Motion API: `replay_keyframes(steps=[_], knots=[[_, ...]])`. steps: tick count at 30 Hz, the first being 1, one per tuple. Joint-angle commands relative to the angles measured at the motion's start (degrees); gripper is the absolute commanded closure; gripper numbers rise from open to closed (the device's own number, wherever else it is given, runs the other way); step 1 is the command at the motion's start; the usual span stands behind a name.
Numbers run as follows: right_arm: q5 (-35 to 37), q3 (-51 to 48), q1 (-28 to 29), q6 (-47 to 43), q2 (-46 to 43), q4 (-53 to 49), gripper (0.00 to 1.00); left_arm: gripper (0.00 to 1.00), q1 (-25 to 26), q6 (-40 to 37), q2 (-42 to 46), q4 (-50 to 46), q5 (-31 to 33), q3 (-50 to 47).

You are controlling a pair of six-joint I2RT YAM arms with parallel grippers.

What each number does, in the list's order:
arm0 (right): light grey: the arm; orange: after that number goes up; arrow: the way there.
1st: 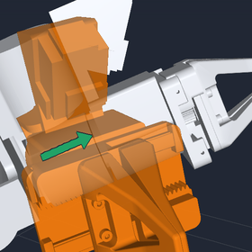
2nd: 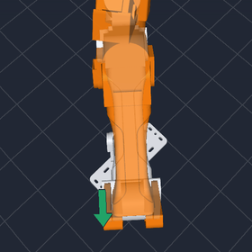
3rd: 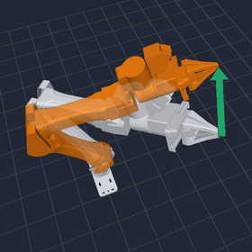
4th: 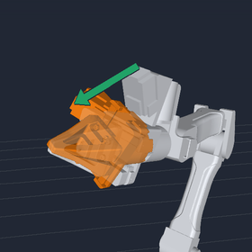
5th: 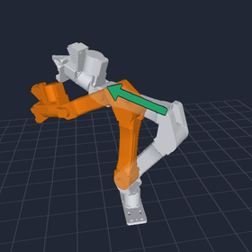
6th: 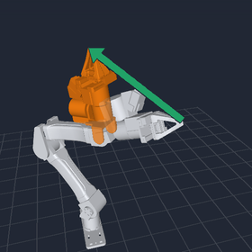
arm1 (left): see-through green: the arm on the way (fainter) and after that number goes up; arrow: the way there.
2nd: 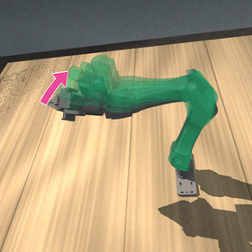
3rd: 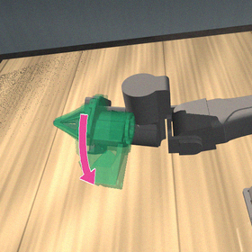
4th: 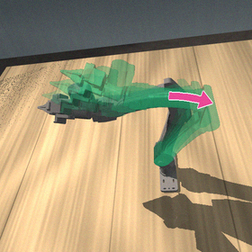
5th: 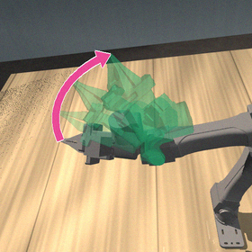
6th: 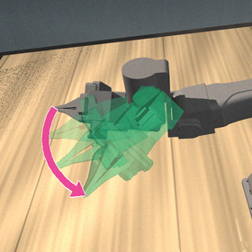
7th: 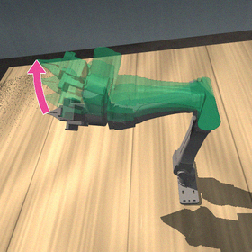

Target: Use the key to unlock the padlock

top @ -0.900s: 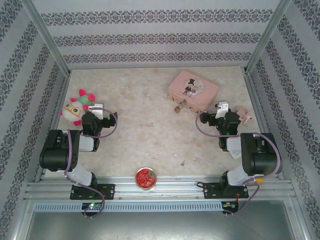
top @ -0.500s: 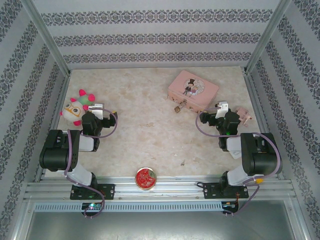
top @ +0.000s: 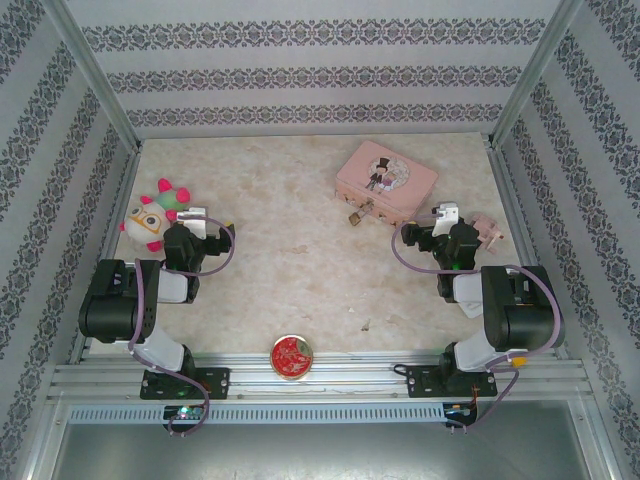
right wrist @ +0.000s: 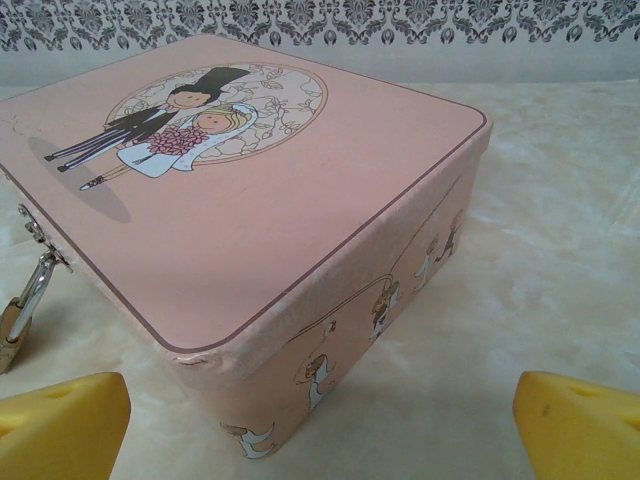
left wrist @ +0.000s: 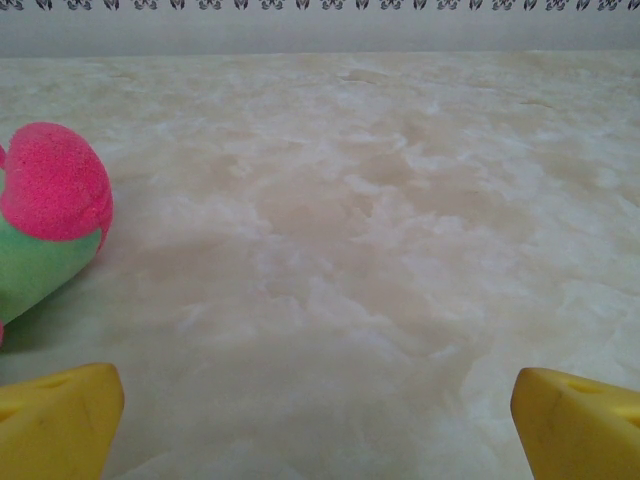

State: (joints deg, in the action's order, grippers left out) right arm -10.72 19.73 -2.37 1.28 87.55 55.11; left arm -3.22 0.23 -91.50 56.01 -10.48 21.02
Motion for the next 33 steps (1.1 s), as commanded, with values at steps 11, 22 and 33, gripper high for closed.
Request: replay_keyframes(steps=[11,22,33], knots=[[1.2,1.3,0.5,0.5,0.4,1.0,0.02,0.01,0.1,0.1,0.2,-0.2,-0.2,0.5],[7.1,1.9,0.5,2.3,-4.4,-4.2,0.02,0.01,0.1,1.0,9.8,-5.4,2.2,-1.1],[20.9,5.6,3.3,10.6,-26.4,-32.7,0.02,0.01,0.1,12.0,30.1,-25.5,4.9,1.3]])
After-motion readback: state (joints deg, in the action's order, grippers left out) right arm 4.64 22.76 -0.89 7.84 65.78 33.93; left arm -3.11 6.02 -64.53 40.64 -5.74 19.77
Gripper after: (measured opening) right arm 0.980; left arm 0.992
